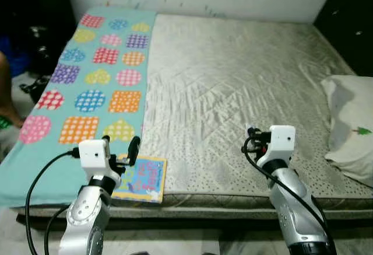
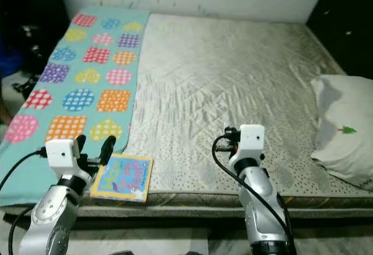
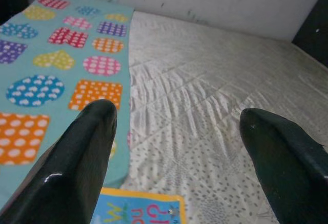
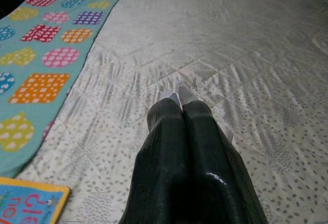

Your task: Clean up the room

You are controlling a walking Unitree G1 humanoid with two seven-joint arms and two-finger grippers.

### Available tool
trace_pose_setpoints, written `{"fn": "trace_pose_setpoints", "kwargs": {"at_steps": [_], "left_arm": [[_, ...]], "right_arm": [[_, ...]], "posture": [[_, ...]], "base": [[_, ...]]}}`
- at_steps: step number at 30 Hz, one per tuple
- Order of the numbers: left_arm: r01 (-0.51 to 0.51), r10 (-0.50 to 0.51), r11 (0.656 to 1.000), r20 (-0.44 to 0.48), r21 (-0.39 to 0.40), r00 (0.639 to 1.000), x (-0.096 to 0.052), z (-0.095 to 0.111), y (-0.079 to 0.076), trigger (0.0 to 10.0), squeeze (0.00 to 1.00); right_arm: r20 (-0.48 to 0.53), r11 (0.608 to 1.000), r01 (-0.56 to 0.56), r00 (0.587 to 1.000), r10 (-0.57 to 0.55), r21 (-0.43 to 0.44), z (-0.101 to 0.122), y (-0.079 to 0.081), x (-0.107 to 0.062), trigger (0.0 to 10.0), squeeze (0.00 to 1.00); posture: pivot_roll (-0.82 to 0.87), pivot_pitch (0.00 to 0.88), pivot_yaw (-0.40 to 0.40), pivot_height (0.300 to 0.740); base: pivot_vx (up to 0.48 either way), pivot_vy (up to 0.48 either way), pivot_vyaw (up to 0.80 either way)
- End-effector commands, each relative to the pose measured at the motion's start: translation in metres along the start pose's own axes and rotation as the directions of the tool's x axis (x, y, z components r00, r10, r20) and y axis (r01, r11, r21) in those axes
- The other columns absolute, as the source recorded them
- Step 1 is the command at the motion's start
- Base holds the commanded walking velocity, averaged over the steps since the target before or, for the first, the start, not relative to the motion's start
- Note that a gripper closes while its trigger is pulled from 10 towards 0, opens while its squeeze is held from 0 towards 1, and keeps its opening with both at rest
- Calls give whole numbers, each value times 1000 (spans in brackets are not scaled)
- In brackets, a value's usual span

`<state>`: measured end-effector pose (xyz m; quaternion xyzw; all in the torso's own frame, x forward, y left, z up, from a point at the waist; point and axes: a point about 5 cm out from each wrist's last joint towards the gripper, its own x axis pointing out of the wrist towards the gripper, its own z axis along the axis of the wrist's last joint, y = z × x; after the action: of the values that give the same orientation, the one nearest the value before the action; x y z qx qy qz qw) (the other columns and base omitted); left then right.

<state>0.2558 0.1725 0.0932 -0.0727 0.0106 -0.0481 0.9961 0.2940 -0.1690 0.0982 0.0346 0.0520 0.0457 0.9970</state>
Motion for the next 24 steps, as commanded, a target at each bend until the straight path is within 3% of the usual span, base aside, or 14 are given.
{"fn": "trace_pose_setpoints", "kwargs": {"at_steps": [1, 24], "left_arm": [[-7, 7, 1000, -6, 7, 1000, -2, -1, 4, 10000, 0], [-10, 10, 1000, -10, 24, 1000, -1, 0, 7, 10000, 0]], "right_arm": [[12, 1000, -23, 1000, 23, -8, 2, 4, 0, 10000, 0], [52, 998, -67, 996, 66, 15, 7, 12, 2, 10000, 0]], "posture": [[-12, 107, -52, 740], [-19, 117, -26, 740]], "base": [[0, 480, 0], [0, 480, 0]]}}
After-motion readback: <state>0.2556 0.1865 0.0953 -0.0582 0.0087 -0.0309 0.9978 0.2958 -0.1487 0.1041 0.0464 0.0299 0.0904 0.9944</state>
